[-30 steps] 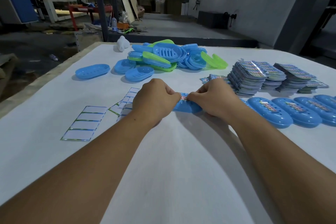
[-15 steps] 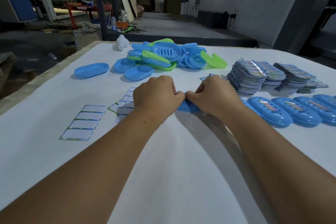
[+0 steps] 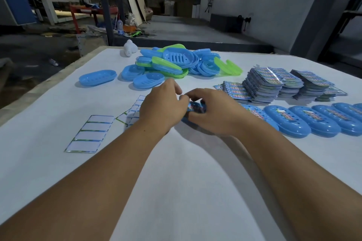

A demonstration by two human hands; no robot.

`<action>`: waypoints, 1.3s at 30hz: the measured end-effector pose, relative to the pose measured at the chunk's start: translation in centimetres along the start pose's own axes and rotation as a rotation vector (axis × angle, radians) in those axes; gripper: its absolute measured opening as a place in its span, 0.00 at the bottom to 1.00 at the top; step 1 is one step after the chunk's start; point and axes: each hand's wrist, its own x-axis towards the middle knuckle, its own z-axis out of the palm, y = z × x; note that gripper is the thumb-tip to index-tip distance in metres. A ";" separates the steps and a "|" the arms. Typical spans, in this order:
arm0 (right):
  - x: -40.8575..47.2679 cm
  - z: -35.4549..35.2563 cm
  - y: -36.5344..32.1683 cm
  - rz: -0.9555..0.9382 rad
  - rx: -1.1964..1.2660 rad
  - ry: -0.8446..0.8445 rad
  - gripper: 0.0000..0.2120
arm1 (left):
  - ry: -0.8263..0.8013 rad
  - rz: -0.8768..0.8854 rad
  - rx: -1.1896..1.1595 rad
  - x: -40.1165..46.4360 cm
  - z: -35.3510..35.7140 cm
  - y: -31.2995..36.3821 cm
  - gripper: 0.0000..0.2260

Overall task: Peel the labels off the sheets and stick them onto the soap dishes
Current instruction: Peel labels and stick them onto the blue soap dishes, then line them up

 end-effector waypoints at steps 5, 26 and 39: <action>-0.5 -0.5 0.2 0.107 -0.185 -0.016 0.24 | 0.033 -0.012 -0.023 0.0 -0.4 -0.2 0.06; -1.8 -3.2 1.3 0.361 -0.364 -0.011 0.17 | -0.016 -0.042 0.003 -0.3 -0.1 -0.7 0.04; -1.1 -2.5 1.9 0.308 -0.256 0.020 0.18 | 0.158 0.044 0.324 2.1 -1.6 -2.9 0.12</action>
